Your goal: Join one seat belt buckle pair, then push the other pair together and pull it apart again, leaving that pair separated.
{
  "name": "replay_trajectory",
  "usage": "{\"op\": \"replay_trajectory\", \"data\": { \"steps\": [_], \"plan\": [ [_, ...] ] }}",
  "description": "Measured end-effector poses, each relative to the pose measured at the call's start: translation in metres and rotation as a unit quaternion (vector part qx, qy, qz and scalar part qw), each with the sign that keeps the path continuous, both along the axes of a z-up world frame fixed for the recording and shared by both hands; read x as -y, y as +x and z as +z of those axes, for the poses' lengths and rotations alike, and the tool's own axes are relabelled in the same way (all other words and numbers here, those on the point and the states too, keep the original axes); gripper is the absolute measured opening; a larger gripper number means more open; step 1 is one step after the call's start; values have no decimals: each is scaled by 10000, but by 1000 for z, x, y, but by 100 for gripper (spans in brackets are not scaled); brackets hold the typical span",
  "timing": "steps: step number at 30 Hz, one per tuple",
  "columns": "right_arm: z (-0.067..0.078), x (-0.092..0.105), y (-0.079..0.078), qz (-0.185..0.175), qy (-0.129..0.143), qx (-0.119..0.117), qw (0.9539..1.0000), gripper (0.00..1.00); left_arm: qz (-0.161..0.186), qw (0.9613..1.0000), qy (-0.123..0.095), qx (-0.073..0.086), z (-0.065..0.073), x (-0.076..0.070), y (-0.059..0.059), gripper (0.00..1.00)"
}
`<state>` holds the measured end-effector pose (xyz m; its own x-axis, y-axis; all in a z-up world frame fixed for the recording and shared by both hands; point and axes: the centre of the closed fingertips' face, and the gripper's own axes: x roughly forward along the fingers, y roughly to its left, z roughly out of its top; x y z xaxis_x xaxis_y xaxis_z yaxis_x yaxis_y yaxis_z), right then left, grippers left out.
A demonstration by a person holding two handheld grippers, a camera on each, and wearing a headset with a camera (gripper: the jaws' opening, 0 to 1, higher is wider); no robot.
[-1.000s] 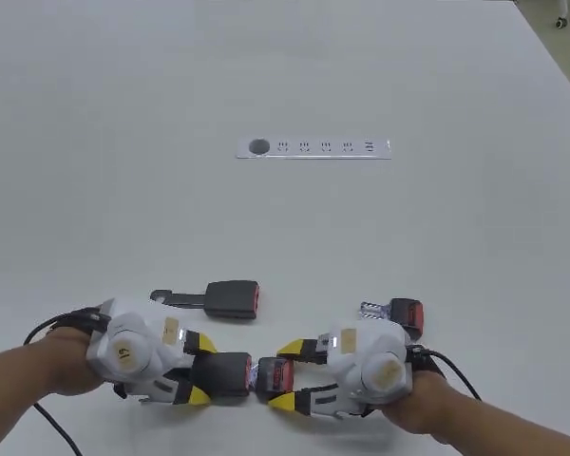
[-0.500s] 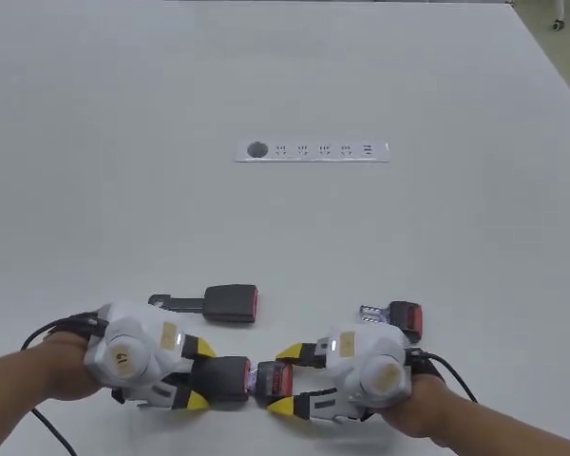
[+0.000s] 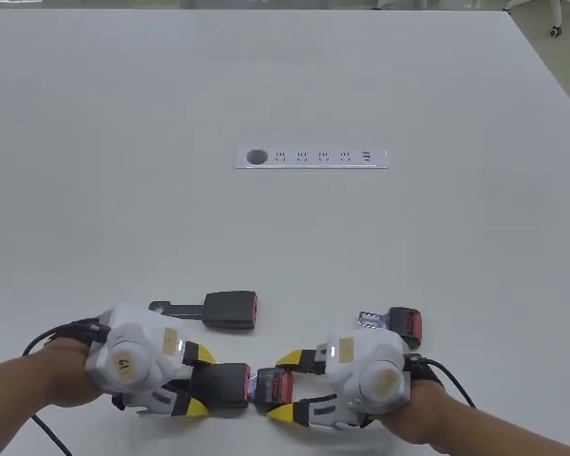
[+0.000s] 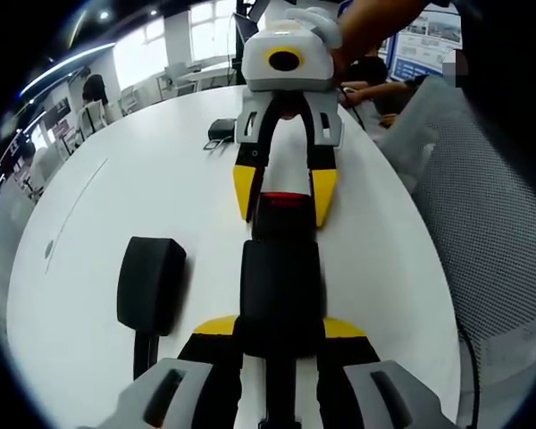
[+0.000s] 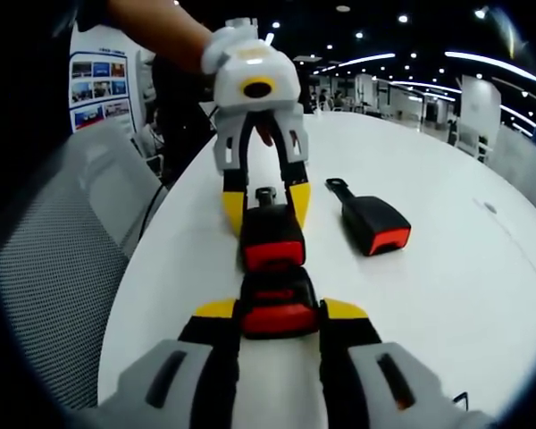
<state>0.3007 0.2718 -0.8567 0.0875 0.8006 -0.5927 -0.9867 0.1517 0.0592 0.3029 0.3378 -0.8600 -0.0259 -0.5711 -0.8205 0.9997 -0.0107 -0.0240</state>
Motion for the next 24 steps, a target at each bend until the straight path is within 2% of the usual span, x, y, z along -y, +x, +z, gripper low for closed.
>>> {"op": "replay_trajectory", "data": {
  "steps": [24],
  "plan": [
    [0,0,0,2,-5,-13,10000,34,-78,10000,46,-1,1,0,0,32]
  ]
}}
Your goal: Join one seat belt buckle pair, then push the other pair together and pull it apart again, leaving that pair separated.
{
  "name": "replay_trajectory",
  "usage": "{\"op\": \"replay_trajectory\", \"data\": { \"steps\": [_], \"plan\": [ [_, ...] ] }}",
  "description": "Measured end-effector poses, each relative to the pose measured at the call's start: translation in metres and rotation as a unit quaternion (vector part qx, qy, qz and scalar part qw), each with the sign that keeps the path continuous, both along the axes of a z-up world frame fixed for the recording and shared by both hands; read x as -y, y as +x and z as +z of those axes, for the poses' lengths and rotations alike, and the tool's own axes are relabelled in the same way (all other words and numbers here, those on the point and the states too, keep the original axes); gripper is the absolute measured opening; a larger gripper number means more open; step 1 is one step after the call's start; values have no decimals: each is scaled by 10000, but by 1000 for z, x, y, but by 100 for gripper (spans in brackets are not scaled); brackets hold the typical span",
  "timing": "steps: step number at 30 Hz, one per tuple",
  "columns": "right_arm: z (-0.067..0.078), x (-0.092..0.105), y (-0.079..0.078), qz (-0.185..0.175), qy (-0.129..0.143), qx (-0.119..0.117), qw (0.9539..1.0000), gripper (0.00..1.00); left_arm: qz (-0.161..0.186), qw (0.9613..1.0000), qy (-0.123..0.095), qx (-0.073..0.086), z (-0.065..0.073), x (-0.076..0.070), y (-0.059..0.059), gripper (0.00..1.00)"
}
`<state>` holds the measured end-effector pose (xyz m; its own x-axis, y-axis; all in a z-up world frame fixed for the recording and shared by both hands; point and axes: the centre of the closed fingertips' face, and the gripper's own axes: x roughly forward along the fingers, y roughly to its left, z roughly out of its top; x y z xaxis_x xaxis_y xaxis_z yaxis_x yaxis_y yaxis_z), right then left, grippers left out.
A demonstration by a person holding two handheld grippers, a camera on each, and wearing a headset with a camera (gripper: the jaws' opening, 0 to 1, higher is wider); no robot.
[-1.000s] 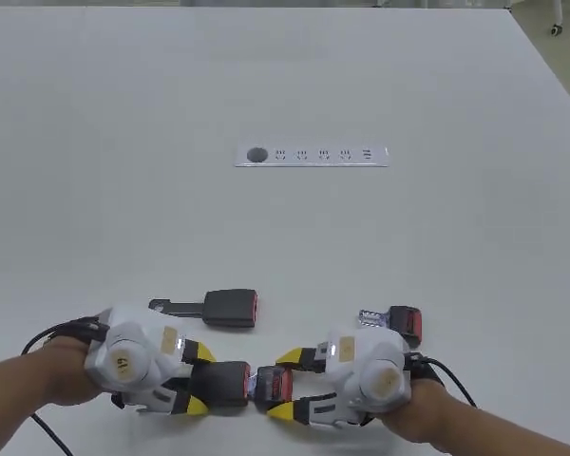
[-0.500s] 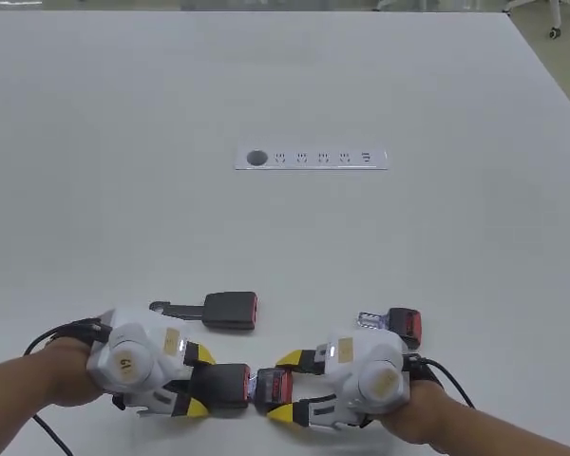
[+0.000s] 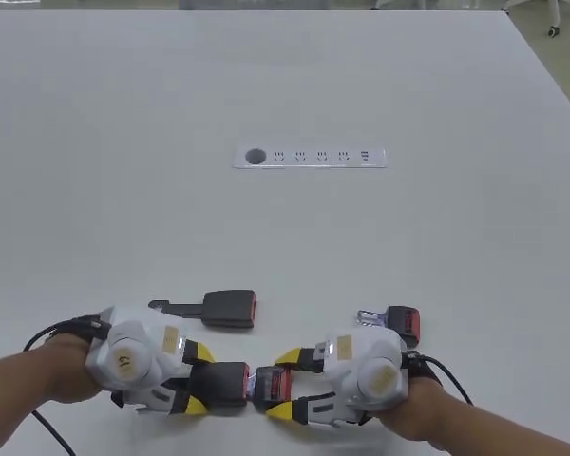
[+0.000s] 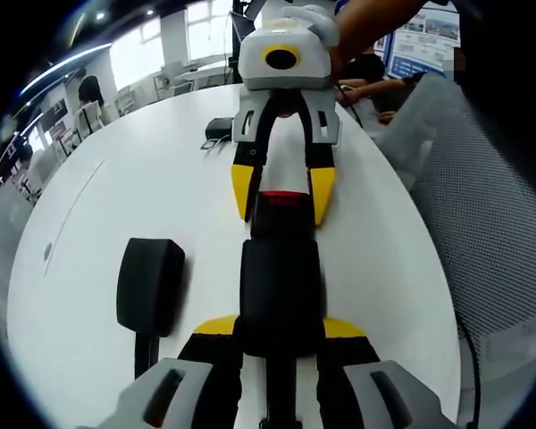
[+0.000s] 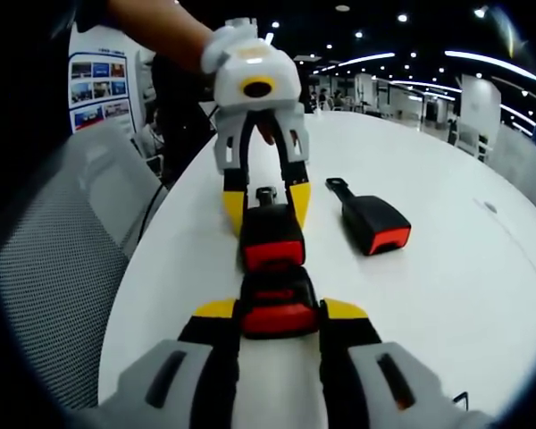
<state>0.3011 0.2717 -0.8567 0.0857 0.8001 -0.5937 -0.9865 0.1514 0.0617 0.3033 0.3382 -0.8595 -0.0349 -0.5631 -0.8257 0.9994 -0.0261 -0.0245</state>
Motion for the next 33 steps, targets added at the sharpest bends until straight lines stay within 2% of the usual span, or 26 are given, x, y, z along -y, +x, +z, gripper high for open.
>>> {"op": "replay_trajectory", "data": {
  "steps": [18,22,27,28,29,30,31,32,33],
  "plan": [
    [0,0,0,-60,17,-24,10000,34,-5,10000,16,3,0,0,-1,33],
    [0,-1,-1,-77,1,-16,10000,35,14,10000,92,-11,0,1,0,33],
    [0,-3,-4,-141,-180,44,9997,37,219,9996,146,-60,0,1,-1,34],
    [1,-3,-3,-103,-269,142,9995,37,276,9995,146,-55,0,1,-1,35],
    [2,-3,-4,-80,-368,247,9990,37,341,9992,162,-116,0,2,-3,37],
    [1,-3,-5,-91,-445,227,9987,38,502,9985,153,-148,1,4,-2,39],
    [3,-4,-7,-183,-411,104,9989,40,679,9974,157,-199,3,5,-2,45],
    [7,-7,-12,-291,-270,-150,9991,47,764,9968,131,-180,6,5,0,53],
    [11,-8,-11,-437,-144,-243,9986,54,954,9951,-97,-223,12,9,2,63]
  ]
}}
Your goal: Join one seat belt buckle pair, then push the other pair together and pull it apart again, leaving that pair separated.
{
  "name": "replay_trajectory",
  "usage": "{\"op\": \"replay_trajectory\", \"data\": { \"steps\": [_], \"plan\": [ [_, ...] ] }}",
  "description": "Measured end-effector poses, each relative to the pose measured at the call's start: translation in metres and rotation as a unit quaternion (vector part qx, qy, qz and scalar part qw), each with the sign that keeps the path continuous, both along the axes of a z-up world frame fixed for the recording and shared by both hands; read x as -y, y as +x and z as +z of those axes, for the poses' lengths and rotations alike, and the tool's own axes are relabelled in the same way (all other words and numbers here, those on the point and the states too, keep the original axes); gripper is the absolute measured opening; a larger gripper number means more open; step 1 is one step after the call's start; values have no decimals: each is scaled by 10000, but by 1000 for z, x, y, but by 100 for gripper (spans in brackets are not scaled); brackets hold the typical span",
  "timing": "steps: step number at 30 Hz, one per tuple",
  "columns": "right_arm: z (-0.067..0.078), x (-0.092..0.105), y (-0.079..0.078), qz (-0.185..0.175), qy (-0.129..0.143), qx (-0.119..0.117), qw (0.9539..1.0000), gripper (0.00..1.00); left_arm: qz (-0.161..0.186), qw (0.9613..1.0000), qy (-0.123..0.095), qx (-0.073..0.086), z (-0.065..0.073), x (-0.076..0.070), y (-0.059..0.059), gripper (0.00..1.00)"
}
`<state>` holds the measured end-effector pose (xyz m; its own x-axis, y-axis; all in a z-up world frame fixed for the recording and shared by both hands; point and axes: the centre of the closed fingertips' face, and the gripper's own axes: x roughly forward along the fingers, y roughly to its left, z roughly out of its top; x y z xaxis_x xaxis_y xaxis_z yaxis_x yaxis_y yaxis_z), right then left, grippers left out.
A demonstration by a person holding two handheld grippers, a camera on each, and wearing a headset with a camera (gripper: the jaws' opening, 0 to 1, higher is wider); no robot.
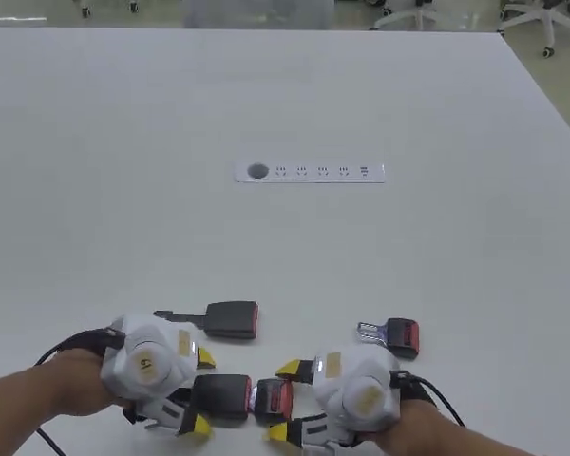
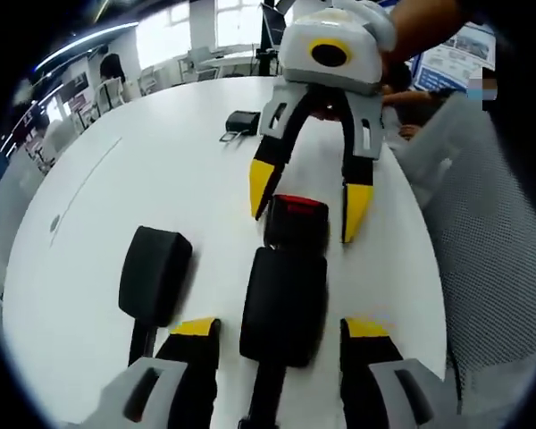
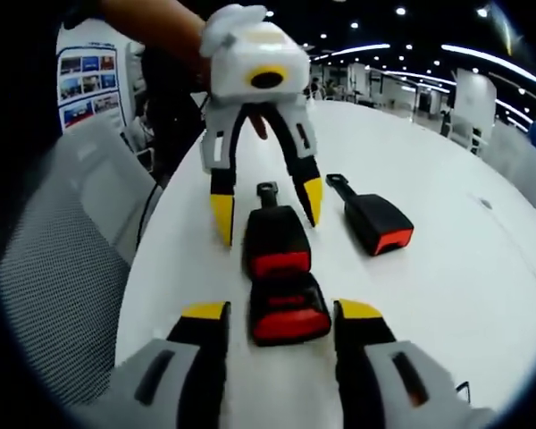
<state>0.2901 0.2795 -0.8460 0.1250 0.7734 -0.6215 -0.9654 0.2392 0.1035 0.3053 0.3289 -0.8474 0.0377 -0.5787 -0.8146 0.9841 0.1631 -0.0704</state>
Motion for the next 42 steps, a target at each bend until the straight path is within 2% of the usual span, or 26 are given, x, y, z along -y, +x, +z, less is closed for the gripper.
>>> {"op": "replay_trajectory", "data": {
  "steps": [1,2,4,6,9,12,17,20,23,26,29,32,35,37,42],
  "plan": [
    [4,3,4,-202,53,-8,9998,62,172,9997,-127,-73,5,2,1,67],
    [6,6,7,-306,64,-10,9995,66,336,9992,-178,-79,10,1,5,68],
    [14,12,11,-456,141,33,9989,72,551,9980,-282,89,19,-1,14,71],
    [18,20,13,-495,96,161,9986,76,656,9970,-407,109,26,0,17,77],
    [18,32,12,-492,-35,176,9986,75,635,9965,-542,52,36,3,12,80],
    [23,45,18,-710,-24,195,9973,77,561,9973,-453,165,39,1,13,80],
    [35,67,31,-881,-16,337,9955,80,726,9948,-636,333,53,1,27,79],
    [43,83,39,-1053,36,393,9937,80,632,9944,-655,530,60,3,37,78],
    [47,106,51,-1226,10,416,9916,79,625,9941,-664,591,63,4,48,78],
    [46,128,60,-1343,-72,426,9900,79,613,9939,-660,641,64,4,60,78],
    [45,144,65,-1304,-148,315,9909,72,582,9935,-698,691,64,3,74,75],
    [40,158,72,-1275,-294,321,9909,72,588,9935,-673,703,61,2,84,74],
    [35,165,79,-1279,-266,161,9913,72,540,9945,-626,644,54,2,92,74],
    [28,168,81,-1187,-349,73,9923,72,496,9953,-582,597,49,3,94,74],
    [16,174,84,-1090,-451,-84,9930,72,357,9976,-422,418,28,2,98,74]
  ]
}}
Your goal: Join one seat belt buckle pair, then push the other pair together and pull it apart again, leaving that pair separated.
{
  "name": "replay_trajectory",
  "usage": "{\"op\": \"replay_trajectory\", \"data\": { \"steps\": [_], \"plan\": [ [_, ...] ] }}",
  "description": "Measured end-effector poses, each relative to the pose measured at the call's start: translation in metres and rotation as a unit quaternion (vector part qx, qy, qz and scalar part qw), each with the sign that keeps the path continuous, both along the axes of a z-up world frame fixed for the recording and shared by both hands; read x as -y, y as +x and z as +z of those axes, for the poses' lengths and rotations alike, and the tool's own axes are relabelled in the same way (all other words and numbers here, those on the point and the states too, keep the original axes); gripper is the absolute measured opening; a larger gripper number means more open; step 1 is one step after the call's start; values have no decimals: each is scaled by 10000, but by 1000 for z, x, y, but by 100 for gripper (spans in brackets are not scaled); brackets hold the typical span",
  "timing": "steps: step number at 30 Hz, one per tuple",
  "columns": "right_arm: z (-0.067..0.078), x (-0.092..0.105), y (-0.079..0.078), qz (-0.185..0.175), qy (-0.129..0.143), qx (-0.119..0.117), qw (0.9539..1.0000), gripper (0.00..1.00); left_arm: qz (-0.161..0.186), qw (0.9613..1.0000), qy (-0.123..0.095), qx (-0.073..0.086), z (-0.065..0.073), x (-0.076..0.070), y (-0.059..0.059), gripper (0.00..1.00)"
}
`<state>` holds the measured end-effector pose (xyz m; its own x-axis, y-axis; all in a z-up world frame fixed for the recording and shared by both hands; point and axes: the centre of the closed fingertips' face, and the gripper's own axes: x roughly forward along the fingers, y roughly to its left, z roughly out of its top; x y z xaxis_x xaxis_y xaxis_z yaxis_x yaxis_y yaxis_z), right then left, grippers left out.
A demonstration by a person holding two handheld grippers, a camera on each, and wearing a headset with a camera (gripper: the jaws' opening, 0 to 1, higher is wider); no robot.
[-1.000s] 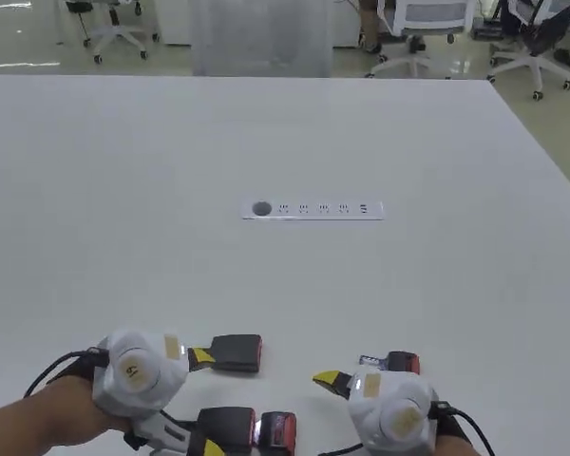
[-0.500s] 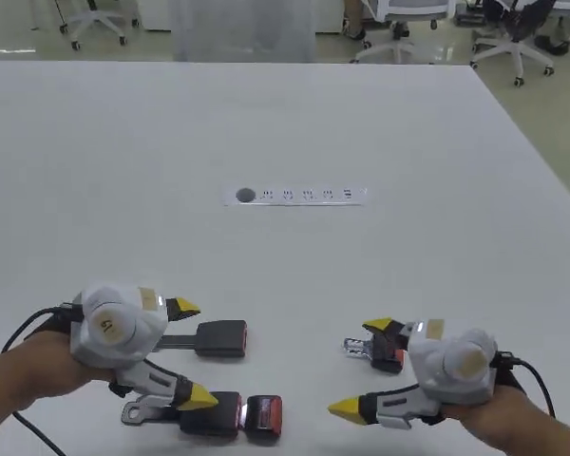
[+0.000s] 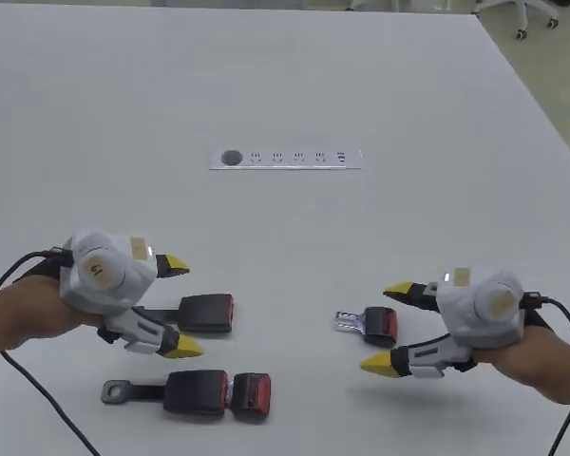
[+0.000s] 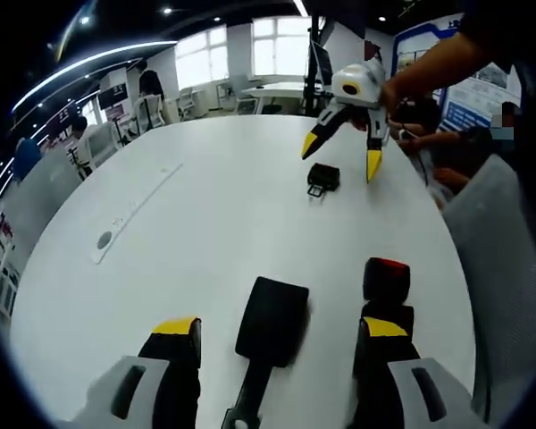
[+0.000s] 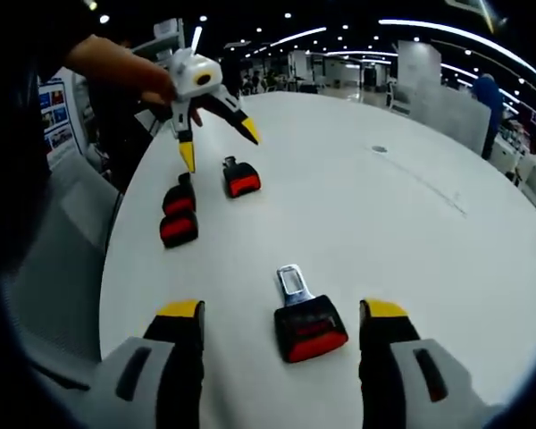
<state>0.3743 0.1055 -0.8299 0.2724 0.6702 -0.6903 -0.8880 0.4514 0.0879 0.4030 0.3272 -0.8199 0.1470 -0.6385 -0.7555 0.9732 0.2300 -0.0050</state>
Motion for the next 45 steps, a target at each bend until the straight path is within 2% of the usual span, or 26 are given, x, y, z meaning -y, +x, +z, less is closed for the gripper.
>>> {"op": "replay_trajectory", "data": {
  "steps": [4,5,8,10,12,14,15,16,17,18,20,21,23,25,28,31,32,36,45],
  "plan": [
    [-12,5,2,17,-13,-199,9998,71,-44,9999,98,-97,-14,-2,1,71],
    [-14,6,2,39,-12,-257,9997,71,-53,9997,192,-109,-18,-5,1,69],
    [-20,7,3,148,-115,-292,9994,71,-79,9998,127,-151,-20,-5,3,66],
    [-22,7,5,154,-113,-332,9993,70,-188,9994,145,-268,-24,-4,-2,63],
    [-21,7,4,233,-121,-306,9992,68,-333,9990,229,-197,-27,-2,-3,59],
    [-25,10,3,322,-230,-292,9988,62,-396,9986,259,-221,-29,0,-4,58],
    [-27,10,1,364,-256,-362,9984,61,-683,9968,385,-179,-33,-1,-7,57],
    [-31,11,-1,388,-317,-423,9978,61,-844,9945,614,-93,-38,-6,-8,55],
    [-28,11,2,474,-306,-212,9982,60,-828,9958,371,-118,-42,1,-6,54],
    [-28,11,2,505,-320,-205,9980,59,-681,9967,422,-140,-45,0,-2,52],
    [-27,12,4,445,-310,-204,9983,53,-688,9965,457,-123,-44,-3,1,50],
    [-26,11,4,356,-209,-279,9988,50,-737,9962,456,-118,-44,-2,0,50],
    [-28,16,11,537,-394,6,9978,43,-747,9961,457,-114,-44,-1,1,49],
    [-30,17,12,588,-452,38,9972,38,-744,9961,463,-113,-45,0,2,47],
    [-29,16,13,592,-434,55,9973,37,-911,9945,506,-54,-42,2,1,41],
    [-29,16,13,620,-418,42,9972,37,-972,9937,562,-64,-41,2,1,34],
    [-30,16,13,641,-403,51,9971,37,-1075,9925,583,-4,-41,2,1,34],
    [-29,16,12,702,-341,72,9969,36,-1156,9909,686,-9,-38,3,-1,34],
    [-29,14,12,757,-267,97,9967,36,-1150,9906,744,-36,-38,0,0,34]
  ]
}}
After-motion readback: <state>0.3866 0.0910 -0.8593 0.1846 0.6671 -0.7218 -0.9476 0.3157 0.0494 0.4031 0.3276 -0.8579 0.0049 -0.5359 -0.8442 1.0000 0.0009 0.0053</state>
